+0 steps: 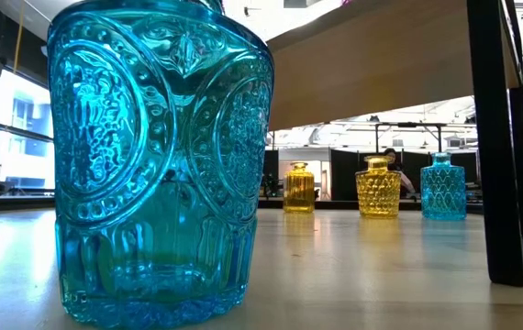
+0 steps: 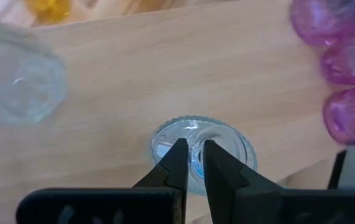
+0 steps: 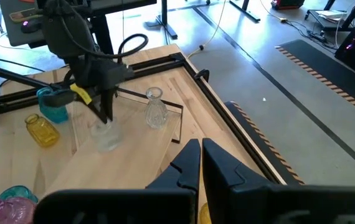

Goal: Sort vases onto shelf
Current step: Put the top transparent flower vase on the shelf aligned with the other transparent flower vase

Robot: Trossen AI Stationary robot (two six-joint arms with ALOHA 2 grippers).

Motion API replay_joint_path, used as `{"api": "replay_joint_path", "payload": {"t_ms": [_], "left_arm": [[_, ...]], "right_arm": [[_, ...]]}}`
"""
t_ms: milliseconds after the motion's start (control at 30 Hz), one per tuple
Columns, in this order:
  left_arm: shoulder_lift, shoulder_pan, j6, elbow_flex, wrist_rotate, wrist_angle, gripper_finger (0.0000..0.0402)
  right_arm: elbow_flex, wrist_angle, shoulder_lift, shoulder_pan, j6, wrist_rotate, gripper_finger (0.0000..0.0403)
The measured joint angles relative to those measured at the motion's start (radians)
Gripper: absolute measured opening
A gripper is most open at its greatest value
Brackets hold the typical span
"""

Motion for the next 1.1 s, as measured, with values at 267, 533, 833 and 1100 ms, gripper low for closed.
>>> {"api": "replay_joint_path", "payload": {"t_ms": [267,533,833,1100], "left_arm": [[-0.027,0.000,-0.096,0.000,-0.119,-0.078,0.0021],[-0.037,0.008,-0.165,-0.001,-0.204,-0.120,0.0021],[-0.037,0.010,-0.205,-0.001,-0.265,-0.128,0.0022],[-0.037,0.014,-0.231,0.000,-0.298,-0.152,0.0022]], "right_arm": [[0.000,0.000,0.000,0.000,0.000,-0.008,0.0000],[0.000,0.000,0.000,0.000,0.000,-0.033,0.0000],[0.000,0.000,0.000,0.003,0.000,-0.035,0.0000],[0.000,0.000,0.000,0.060,0.021,-0.021,0.0000]]}}
